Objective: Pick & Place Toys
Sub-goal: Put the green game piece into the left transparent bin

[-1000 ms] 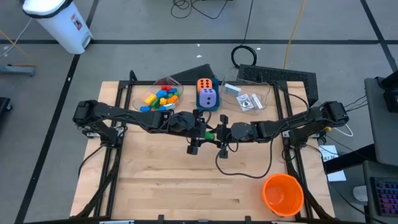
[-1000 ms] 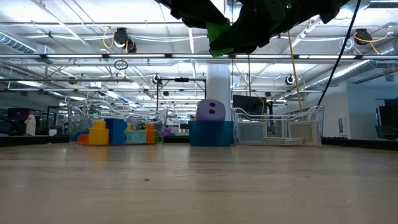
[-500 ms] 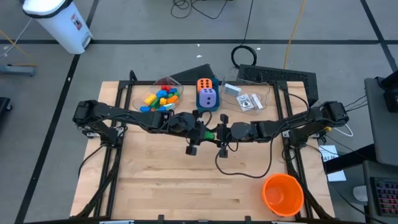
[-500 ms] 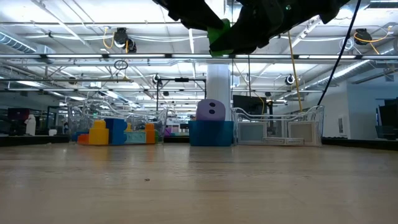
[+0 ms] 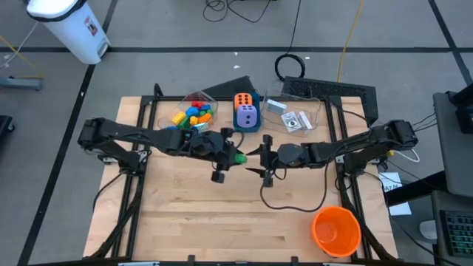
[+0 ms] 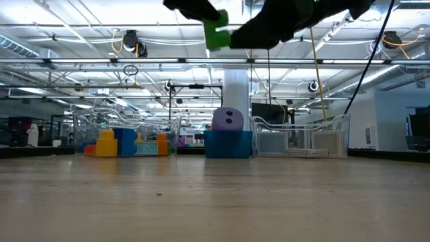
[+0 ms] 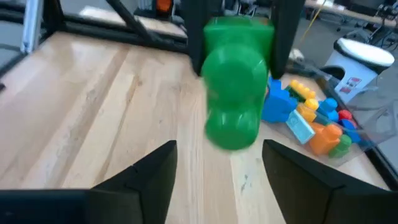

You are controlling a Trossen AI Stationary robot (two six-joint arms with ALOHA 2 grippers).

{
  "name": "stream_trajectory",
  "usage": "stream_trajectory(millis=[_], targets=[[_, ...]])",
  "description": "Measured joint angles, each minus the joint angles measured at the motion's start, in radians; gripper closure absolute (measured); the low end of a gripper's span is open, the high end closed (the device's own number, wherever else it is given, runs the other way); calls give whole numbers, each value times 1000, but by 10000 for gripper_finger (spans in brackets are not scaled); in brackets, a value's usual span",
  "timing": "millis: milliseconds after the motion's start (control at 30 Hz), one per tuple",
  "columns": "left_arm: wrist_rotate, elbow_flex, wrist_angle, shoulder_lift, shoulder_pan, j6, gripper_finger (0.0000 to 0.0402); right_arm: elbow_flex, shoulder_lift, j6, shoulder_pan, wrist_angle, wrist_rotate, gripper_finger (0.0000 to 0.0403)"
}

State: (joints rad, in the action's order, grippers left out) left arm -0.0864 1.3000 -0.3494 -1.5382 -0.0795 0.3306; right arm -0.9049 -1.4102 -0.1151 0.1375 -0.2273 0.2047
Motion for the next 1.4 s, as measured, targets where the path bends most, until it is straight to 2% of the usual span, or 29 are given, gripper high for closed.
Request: stream_trajectory(millis=[200, 367, 567, 700, 867, 1000, 1200, 1400], targets=[[-74, 0, -165, 112, 8, -48, 266, -1, 66, -1, 1, 43, -1, 154], [-76, -8, -307, 216, 29, -111, 266, 0, 75, 28, 2, 86, 0, 150], [-123, -128, -325, 377, 68, -164, 266, 49, 66, 51, 0, 15, 3, 150], [-133, -284, -223, 503, 110, -183, 266, 122, 66, 50, -1, -132, 6, 149], [-133, -519, -7, 657, 200, -189, 266, 203, 66, 50, -6, -304, 6, 149], [-134, -696, 192, 745, 294, -206, 266, 234, 66, 51, -14, -367, 7, 149], [-135, -896, 510, 774, 437, -220, 266, 238, 66, 77, -20, -381, 7, 149], [-134, -1017, 733, 717, 557, -278, 266, 238, 66, 77, -20, -382, 7, 149]])
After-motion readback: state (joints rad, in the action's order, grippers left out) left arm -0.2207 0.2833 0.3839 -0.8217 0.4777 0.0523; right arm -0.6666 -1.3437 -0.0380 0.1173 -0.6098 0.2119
